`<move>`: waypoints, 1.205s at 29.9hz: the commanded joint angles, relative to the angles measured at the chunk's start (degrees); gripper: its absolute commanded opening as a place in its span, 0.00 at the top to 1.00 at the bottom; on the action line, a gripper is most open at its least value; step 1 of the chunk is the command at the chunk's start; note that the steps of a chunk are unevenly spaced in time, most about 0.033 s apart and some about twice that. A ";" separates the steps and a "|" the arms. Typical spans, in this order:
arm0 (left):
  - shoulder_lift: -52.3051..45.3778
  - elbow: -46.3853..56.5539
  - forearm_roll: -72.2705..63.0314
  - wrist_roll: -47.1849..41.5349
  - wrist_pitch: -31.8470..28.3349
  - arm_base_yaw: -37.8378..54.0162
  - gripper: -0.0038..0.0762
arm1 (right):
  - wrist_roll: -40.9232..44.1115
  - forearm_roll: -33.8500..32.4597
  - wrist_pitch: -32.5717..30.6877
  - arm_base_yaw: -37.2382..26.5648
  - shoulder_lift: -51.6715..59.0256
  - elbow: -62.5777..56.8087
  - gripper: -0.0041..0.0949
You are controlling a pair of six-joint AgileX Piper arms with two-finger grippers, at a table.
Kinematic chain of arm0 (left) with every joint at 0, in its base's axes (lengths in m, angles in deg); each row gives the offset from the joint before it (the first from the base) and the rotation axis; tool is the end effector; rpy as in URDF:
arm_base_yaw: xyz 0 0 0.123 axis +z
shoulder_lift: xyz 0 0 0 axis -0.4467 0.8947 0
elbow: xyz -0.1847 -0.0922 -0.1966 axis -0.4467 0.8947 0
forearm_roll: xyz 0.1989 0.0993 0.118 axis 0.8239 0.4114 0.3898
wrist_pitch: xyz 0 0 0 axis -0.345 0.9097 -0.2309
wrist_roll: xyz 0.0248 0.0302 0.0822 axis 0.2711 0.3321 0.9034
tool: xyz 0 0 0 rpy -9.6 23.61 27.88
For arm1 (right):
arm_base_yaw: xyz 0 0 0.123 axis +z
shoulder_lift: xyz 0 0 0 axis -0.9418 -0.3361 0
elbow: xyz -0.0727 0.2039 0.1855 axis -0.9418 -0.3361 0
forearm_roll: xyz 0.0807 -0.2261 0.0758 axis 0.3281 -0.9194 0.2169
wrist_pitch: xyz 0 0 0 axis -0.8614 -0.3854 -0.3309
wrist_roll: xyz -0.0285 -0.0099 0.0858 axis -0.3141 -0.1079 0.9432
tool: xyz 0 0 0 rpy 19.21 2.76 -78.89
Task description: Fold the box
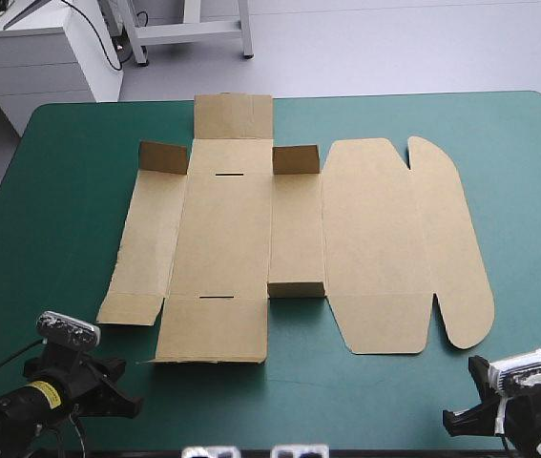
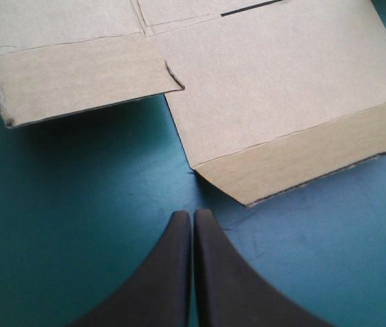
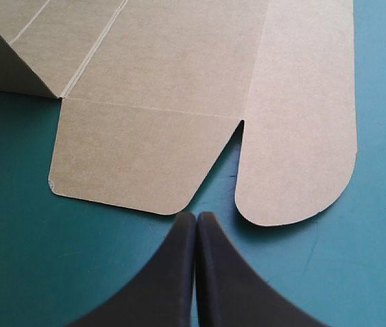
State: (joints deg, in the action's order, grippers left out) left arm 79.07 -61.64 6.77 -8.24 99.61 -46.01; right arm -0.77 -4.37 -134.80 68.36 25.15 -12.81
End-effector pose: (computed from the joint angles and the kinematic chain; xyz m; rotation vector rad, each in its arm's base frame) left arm 0.0666 -0.0343 0.2658 0.4422 2.4050 -0.2947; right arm 0.0206 0.0196 0.2791 -0.1929 2.0842 0.1586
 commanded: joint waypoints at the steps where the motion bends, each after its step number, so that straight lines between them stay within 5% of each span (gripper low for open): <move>1: 0.43 -1.41 -1.06 -0.47 -2.78 -0.13 0.96 | -0.51 0.71 3.56 -0.12 -0.74 1.15 0.97; 22: 3.07 -8.55 -0.98 -0.34 -3.06 -0.13 0.96 | -0.51 0.71 3.67 -0.12 -0.74 1.15 0.97; 36: 36.47 -38.26 -1.16 3.26 2.97 -0.13 0.94 | -0.51 0.71 4.41 -0.12 -0.74 1.15 0.97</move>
State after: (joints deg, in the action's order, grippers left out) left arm 111.44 -94.43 6.81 -6.09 103.52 -46.01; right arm -0.81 -4.37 -134.36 68.36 25.15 -12.81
